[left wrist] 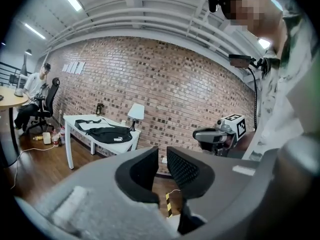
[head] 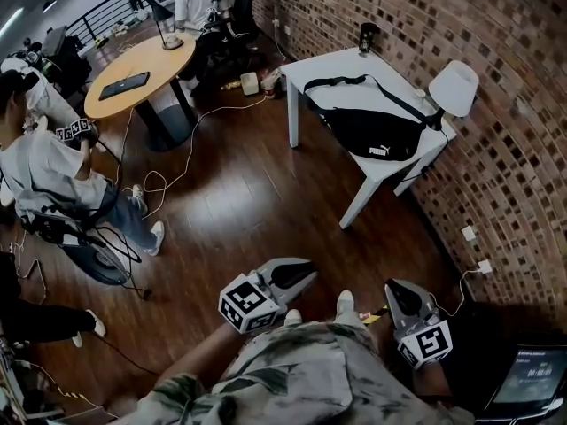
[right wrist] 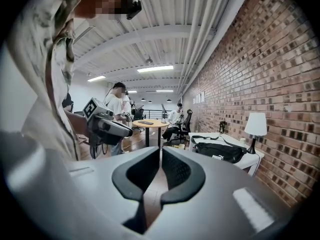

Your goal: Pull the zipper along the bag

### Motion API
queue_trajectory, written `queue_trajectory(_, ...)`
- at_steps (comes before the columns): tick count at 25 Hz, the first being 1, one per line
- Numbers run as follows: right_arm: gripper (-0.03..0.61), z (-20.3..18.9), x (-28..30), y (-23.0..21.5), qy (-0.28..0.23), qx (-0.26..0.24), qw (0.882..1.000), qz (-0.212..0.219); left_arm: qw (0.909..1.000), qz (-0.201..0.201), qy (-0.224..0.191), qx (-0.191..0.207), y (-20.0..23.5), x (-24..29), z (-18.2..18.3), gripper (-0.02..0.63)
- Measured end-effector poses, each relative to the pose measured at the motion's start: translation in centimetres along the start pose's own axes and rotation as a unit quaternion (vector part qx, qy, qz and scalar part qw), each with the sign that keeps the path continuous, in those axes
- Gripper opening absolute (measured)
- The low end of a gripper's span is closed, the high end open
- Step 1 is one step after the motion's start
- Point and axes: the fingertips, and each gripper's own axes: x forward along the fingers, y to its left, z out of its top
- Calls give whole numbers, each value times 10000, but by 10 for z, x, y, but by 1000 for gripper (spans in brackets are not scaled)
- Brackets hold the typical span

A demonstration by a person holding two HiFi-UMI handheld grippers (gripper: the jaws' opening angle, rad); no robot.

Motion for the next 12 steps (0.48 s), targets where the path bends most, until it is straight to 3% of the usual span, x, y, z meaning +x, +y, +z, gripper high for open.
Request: queue_trajectory(12, 21, 10, -1, 26, -10, -71, 10000, 17, 9999, -119, -121, 10, -12, -18, 3, 57)
